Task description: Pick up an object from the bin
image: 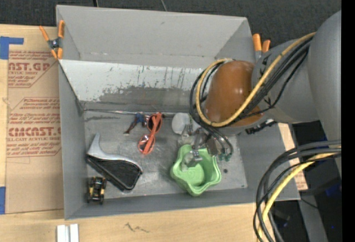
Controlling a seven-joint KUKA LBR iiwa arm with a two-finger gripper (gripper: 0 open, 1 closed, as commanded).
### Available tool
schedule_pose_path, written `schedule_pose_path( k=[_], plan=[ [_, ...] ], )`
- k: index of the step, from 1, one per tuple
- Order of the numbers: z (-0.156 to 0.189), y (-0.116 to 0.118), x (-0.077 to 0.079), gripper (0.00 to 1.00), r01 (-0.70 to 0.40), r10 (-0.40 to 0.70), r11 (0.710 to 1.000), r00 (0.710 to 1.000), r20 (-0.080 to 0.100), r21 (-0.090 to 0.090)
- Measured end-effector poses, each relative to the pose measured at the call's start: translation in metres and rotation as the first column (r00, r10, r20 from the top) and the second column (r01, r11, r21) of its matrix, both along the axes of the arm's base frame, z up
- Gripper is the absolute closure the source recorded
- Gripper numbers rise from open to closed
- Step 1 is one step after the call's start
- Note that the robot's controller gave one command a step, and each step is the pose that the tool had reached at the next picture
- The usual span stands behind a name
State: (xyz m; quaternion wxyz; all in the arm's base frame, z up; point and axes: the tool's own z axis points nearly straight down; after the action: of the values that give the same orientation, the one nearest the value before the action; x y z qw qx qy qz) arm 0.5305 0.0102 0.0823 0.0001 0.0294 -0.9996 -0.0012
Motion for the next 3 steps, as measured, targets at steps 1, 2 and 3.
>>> schedule_pose_path(
  k=[1, 2, 3],
  plan=[
    [0.002, 0.0004, 0.0076, 0.0, 0.003, -0.003, 1.0, 0.999, 0.037, 0.002],
    [-0.0002, -0.0002, -0.0004, 1.0, 0.0, 0.0, 1.0, 1.0, -0.002, 0.0],
    [-0.0003, -0.0002, -0.0004, 1.0, 0.0, 0.0, 1.0, 1.0, -0.001, 0.0]
  ],
)
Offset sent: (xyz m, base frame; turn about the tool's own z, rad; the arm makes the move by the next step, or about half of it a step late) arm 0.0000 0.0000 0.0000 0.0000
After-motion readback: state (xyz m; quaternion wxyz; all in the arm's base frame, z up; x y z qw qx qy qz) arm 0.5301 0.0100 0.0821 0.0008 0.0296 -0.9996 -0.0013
